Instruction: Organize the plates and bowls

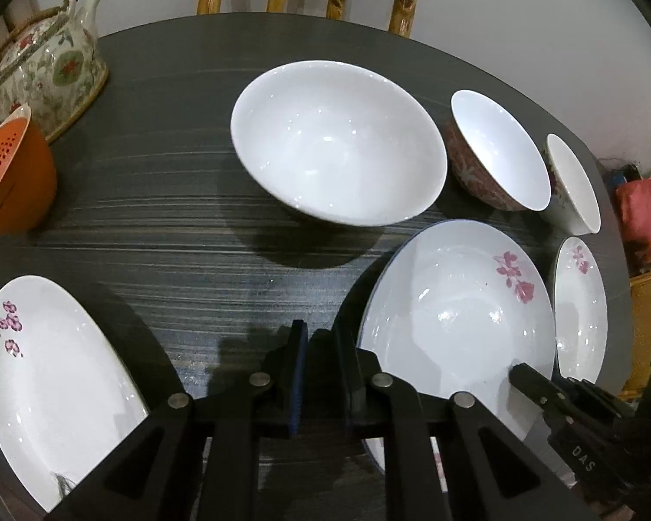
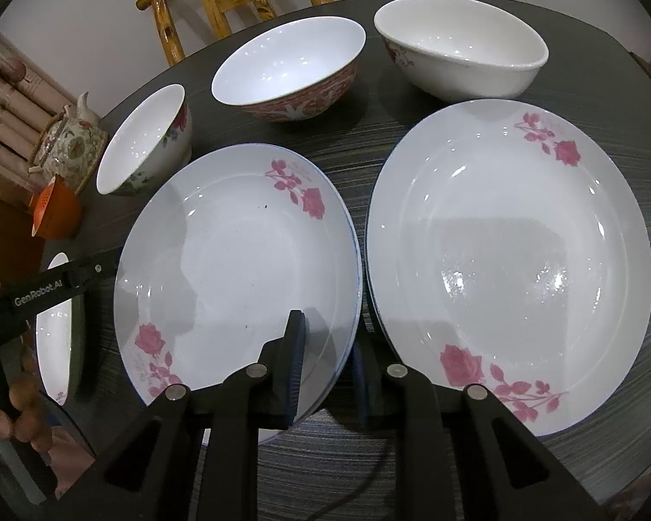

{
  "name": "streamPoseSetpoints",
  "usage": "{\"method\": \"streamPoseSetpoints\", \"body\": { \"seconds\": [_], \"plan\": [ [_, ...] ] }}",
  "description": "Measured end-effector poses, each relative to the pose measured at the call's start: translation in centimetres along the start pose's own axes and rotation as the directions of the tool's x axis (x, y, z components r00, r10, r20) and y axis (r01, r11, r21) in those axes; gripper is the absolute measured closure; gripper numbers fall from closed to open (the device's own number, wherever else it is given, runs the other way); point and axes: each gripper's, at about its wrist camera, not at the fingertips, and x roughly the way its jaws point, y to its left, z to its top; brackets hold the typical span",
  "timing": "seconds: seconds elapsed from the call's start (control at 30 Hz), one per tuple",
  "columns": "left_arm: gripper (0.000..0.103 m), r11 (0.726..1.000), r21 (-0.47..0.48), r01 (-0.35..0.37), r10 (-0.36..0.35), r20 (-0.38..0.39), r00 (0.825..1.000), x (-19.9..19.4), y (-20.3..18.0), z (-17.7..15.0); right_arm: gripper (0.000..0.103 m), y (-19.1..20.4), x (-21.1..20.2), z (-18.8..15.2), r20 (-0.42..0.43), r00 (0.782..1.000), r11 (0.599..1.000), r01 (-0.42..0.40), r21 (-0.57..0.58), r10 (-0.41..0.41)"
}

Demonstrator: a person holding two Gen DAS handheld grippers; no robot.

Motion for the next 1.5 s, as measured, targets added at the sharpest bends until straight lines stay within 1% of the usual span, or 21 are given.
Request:
{"method": "streamPoseSetpoints", "body": {
  "seconds": [0.13,0.3,0.4,0.47,0.53,0.7,0.8,0.83,0.87,0.93,0.97,1.07,1.13,1.3,1.33,1.4,1.43,1.47,1.5],
  "plan": [
    [0.089,1.0,-0.001,0.003,-0.003,-0.009,1.0,-0.2,-0.1,-0.3,0.084,0.0,0.0,0.0,0.001,1.0,1.0,0.0,0.0,0.0],
    [0.089,0.998,-0.052,0.024,-0.026,-0.03,0.999,-0.5,0.6,-0.4,0.084,-0.1,0.0,0.0,-0.004,1.0,1.0,-0.003,0.001,0.003],
    [0.087,0.997,-0.064,0.035,-0.037,-0.029,0.999,-0.6,0.9,-0.3,0.084,-0.1,0.0,0.0,-0.006,1.0,1.0,-0.006,0.004,0.006],
    [0.084,0.995,-0.084,0.047,-0.047,0.006,0.999,-1.1,1.2,-0.3,0.084,-0.1,0.0,0.0,-0.005,1.0,1.0,-0.007,0.005,0.007],
    [0.079,0.995,-0.091,0.046,-0.044,0.021,0.999,-1.1,1.0,-0.4,0.084,-0.1,0.0,0.0,-0.004,1.0,1.0,-0.006,0.004,0.006],
    [0.078,0.992,-0.108,0.057,-0.056,0.008,0.998,-1.6,1.8,-0.3,0.084,-0.2,0.0,0.0,-0.005,1.0,1.0,-0.008,0.005,0.008],
    [0.073,0.994,-0.099,0.054,-0.053,0.007,0.999,-2.0,1.8,-0.6,0.084,-0.2,0.0,0.0,-0.006,1.0,1.0,-0.01,0.009,0.01],
    [0.071,0.993,-0.104,0.06,-0.059,0.011,0.998,-2.0,1.7,-0.7,0.084,-0.2,0.0,0.0,-0.006,1.0,1.0,-0.01,0.01,0.01],
    [0.064,0.992,-0.11,0.067,-0.066,0.013,0.998,-2.2,1.9,-0.7,0.084,-0.2,0.0,0.1,-0.007,1.0,1.0,-0.009,0.009,0.009],
    [0.059,0.988,-0.13,0.083,-0.082,0.02,0.996,-2.5,2.1,-0.8,0.084,-0.2,0.0,0.1,-0.007,1.0,1.0,-0.008,0.009,0.009],
    [0.059,0.987,-0.137,0.089,-0.086,0.027,0.996,-2.7,2.0,-0.9,0.084,-0.2,0.0,0.1,-0.007,1.0,1.0,-0.008,0.009,0.008],
    [0.059,0.988,-0.108,0.108,-0.107,0.016,0.994,-2.6,1.1,-0.9,0.084,-0.1,0.0,0.1,-0.006,1.0,1.0,-0.007,0.009,0.007],
    [0.059,0.991,-0.096,0.098,-0.098,-0.003,0.995,-1.8,0.4,-0.9,0.084,-0.1,0.0,0.1,-0.005,1.0,1.0,-0.006,0.01,0.006],
    [0.059,0.987,-0.121,0.108,-0.111,-0.014,0.994,-0.5,0.1,-1.0,0.084,-0.1,0.1,0.1,-0.004,1.0,1.0,-0.008,0.013,0.008],
    [0.059,0.986,-0.127,0.107,-0.11,-0.015,0.994,-0.4,0.1,-1.0,0.084,-0.1,0.1,0.1,-0.005,1.0,1.0,-0.008,0.012,0.008],
    [0.073,0.986,-0.125,0.11,-0.113,-0.013,0.994,-0.4,0.1,-1.1,0.084,-0.2,0.1,0.1,-0.006,1.0,1.0,-0.009,0.009,0.009],
    [0.09,0.986,-0.12,0.117,-0.12,-0.016,0.993,-0.3,0.1,-1.2,0.085,-0.2,0.1,0.1,-0.006,1.0,1.0,-0.01,0.008,0.01],
    [0.092,0.986,-0.113,0.121,-0.125,-0.025,0.992,-0.2,-0.1,-1.2,0.085,-0.2,0.0,0.1,-0.005,1.0,1.0,-0.013,0.005,0.014],
    [0.092,0.989,-0.103,0.11,-0.113,-0.022,0.993,-0.3,-0.1,-1.3,0.086,-0.1,0.0,0.1,-0.004,1.0,1.0,-0.018,0.001,0.018]
  ]
}}
